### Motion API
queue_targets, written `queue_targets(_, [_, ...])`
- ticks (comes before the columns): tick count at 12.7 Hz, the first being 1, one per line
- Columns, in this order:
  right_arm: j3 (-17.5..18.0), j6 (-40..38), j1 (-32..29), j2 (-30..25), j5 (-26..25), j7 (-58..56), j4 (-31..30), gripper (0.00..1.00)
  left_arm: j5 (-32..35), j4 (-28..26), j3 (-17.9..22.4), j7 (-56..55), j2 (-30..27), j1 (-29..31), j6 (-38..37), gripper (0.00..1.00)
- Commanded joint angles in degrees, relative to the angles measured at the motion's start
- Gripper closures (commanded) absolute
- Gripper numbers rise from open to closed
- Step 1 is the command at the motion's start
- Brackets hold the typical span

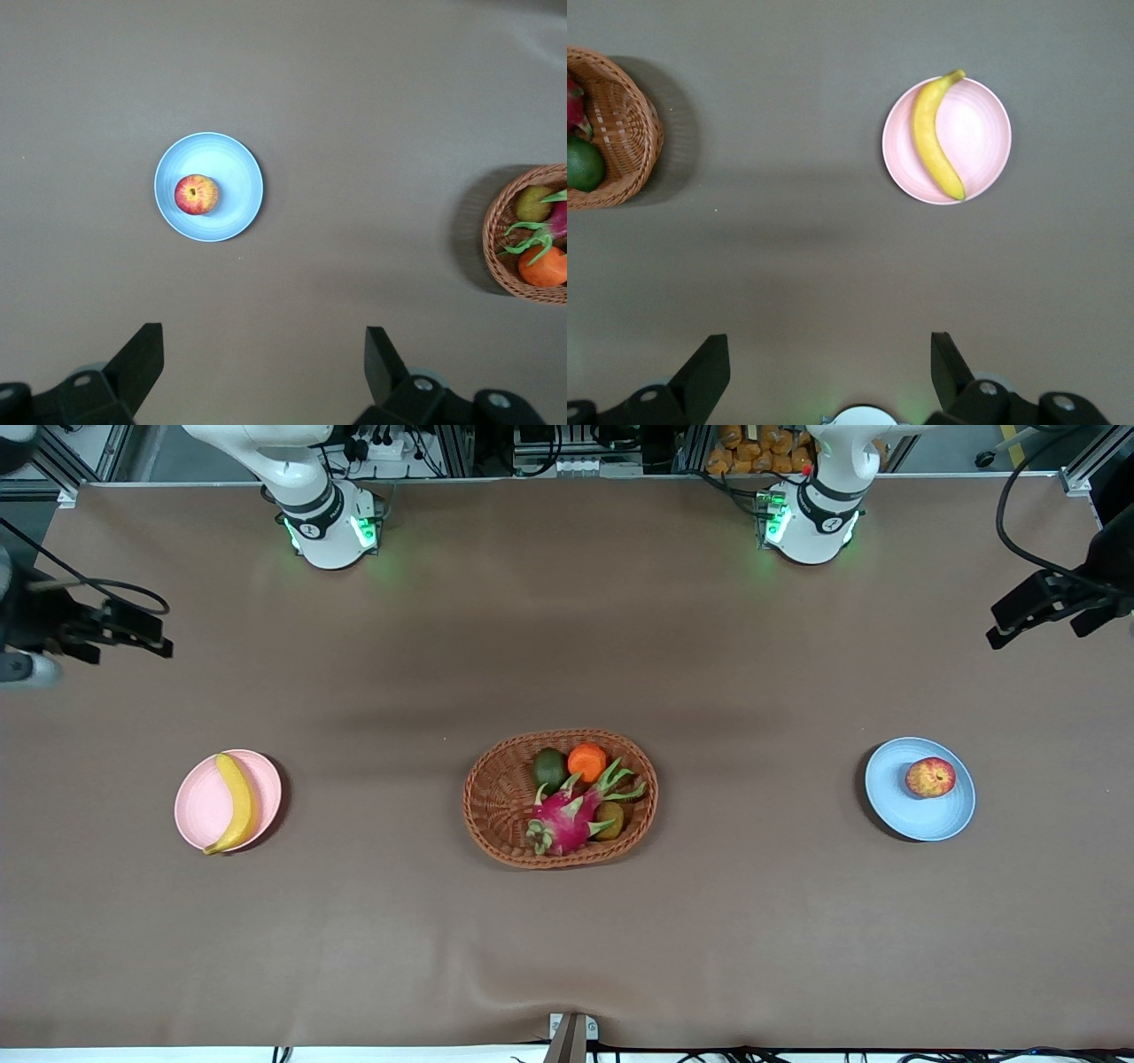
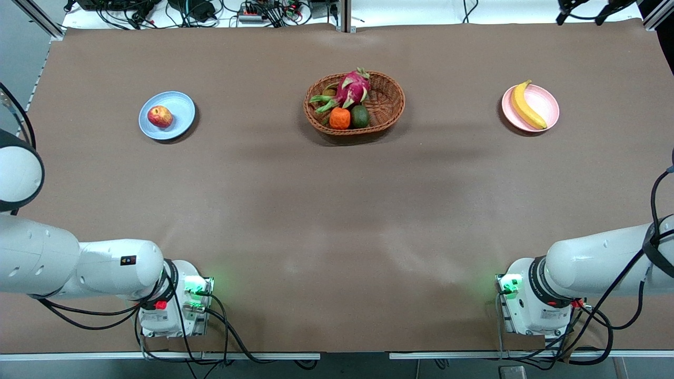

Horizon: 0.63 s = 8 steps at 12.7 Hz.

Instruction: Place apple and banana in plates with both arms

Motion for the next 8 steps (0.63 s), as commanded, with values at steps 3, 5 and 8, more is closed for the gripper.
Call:
queue_targets(3, [-1.1, -1.8, 0.1, -3.4, -1.1, 3.1, -0.2, 0.0, -0.8, 1.7, 0.0, -0.1, 0.8, 1.7, -0.5, 0.0])
queue_targets(5, [-0.9, -2.4, 0.2, -3.3, -1.1, 6.7, -0.2, 0.0, -0.5, 1.6, 0.1, 0.0, 0.8, 1.9, -2.8, 0.0])
queue_targets(8, [-0.9, -2.3, 1.9, -3.2, -2.7, 7.2, -0.3, 0.0, -0.4, 1.6, 0.0, 0.4, 0.8, 2.0, -3.8, 0.0])
